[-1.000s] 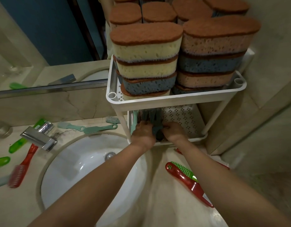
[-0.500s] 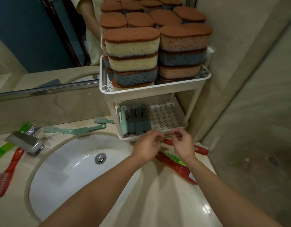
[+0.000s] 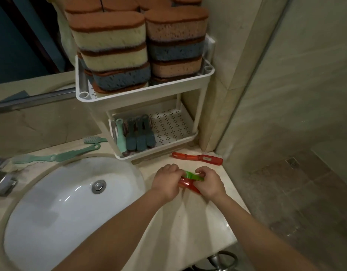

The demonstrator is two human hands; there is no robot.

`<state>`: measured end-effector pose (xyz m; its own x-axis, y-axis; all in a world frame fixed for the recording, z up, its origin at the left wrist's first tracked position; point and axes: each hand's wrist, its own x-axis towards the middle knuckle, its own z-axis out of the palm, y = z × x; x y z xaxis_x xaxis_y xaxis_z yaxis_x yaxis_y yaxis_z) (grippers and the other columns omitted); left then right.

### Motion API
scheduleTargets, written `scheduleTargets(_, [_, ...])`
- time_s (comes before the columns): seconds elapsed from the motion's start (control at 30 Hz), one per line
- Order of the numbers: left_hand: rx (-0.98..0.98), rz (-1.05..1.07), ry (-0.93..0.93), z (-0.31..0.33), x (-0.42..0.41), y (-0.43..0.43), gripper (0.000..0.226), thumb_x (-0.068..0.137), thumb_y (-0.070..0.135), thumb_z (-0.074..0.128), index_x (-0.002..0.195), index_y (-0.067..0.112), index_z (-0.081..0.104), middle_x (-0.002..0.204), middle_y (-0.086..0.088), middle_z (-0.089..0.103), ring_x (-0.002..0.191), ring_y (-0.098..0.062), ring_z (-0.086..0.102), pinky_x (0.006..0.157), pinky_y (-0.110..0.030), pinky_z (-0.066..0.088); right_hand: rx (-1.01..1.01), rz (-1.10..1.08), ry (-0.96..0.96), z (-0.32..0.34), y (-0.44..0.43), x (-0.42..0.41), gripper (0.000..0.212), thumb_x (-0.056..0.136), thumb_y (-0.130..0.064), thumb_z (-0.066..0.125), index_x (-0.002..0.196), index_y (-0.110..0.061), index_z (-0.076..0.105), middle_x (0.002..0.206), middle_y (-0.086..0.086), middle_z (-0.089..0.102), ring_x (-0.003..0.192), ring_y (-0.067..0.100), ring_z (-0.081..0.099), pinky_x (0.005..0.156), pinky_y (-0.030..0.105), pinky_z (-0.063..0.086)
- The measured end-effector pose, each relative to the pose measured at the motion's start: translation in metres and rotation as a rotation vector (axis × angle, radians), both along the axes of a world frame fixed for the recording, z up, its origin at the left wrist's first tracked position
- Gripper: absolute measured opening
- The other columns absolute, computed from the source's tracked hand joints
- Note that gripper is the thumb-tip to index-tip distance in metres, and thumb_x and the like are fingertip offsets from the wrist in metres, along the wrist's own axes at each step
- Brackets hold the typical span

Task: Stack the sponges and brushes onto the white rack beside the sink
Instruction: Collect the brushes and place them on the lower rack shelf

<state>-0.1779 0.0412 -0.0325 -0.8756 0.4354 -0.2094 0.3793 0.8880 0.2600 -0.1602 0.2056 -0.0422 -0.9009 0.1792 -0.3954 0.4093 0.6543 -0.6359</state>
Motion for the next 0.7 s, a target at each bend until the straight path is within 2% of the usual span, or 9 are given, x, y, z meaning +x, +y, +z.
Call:
scheduleTargets(0.1, [-0.111,-0.055,0.105,-0.006,0.0,0.001,0.043,0.083,0.012,0.054,0.124,0.023,0.051,0.12,-0.002,0.05,0.113,-0.023,0.045,0.092,-0.032,0.034,-0.03,0.022,0.003,-0.006,0.004,0.001,0.04,0.074,-0.018,0.071,0.113,-0.02,0.062,0.107,0.001,0.062,0.1,0.018,0.059,0.086,0.029,0.048])
scheduleTargets(0.17, [-0.138,-0.104,0.147,-0.007,-0.004,0.001,0.036,0.082,0.016,0.056,0.118,0.021,0.051,0.115,-0.001,0.052,0.109,-0.023,0.047,0.088,-0.032,0.035,-0.045,0.04,-0.008,-0.008,0.006,-0.002,0.036,0.074,-0.014,0.068,0.11,-0.02,0.062,0.1,-0.002,0.063,0.094,0.017,0.06,0.078,0.026,0.047])
scheduleTargets(0.23, [-0.097,-0.149,0.132,-0.005,-0.01,0.002,0.028,0.083,0.026,0.06,0.11,0.022,0.053,0.108,0.001,0.054,0.102,-0.022,0.05,0.08,-0.032,0.037,-0.061,0.051,-0.025,-0.009,0.009,-0.006,0.028,0.076,-0.01,0.062,0.1,-0.023,0.062,0.089,-0.007,0.063,0.088,0.015,0.061,0.073,0.024,0.046])
scheduleTargets(0.33, [-0.006,-0.158,0.106,0.0,-0.017,-0.001,0.018,0.083,0.021,0.053,0.1,0.026,0.059,0.098,0.004,0.058,0.089,-0.021,0.055,0.067,-0.031,0.035,-0.096,-0.011,0.039,-0.005,0.013,-0.016,0.021,0.078,-0.009,0.056,0.086,-0.028,0.062,0.08,-0.011,0.064,0.082,0.013,0.062,0.072,0.026,0.048])
scheduleTargets(0.43, [0.047,-0.052,0.107,0.002,-0.024,-0.01,0.021,0.086,0.025,0.046,0.098,0.027,0.063,0.093,0.007,0.062,0.083,-0.017,0.058,0.067,-0.03,0.043,-0.165,-0.113,0.171,0.004,0.016,-0.034,0.014,0.083,-0.014,0.058,0.083,-0.027,0.063,0.08,-0.007,0.065,0.077,0.015,0.062,0.076,0.034,0.052])
scheduleTargets(0.53, [0.103,0.135,0.037,0.002,-0.028,-0.021,0.02,0.088,0.03,0.045,0.092,0.03,0.064,0.084,0.01,0.063,0.077,-0.012,0.058,0.064,-0.027,0.044,-0.183,-0.151,0.244,0.012,0.016,-0.057,0.015,0.09,-0.024,0.053,0.089,-0.028,0.067,0.093,-0.005,0.07,0.09,0.018,0.063,0.084,0.035,0.051])
scheduleTargets(0.7, [0.162,0.419,-0.076,0.0,-0.025,-0.039,0.022,0.087,0.032,0.042,0.078,0.027,0.062,0.069,0.006,0.062,0.067,-0.012,0.057,0.057,-0.026,0.044,-0.189,-0.069,0.11,0.009,0.007,-0.08,0.029,0.097,-0.019,0.04,0.106,-0.019,0.068,0.112,0.001,0.066,0.108,0.023,0.058,0.094,0.035,0.047])
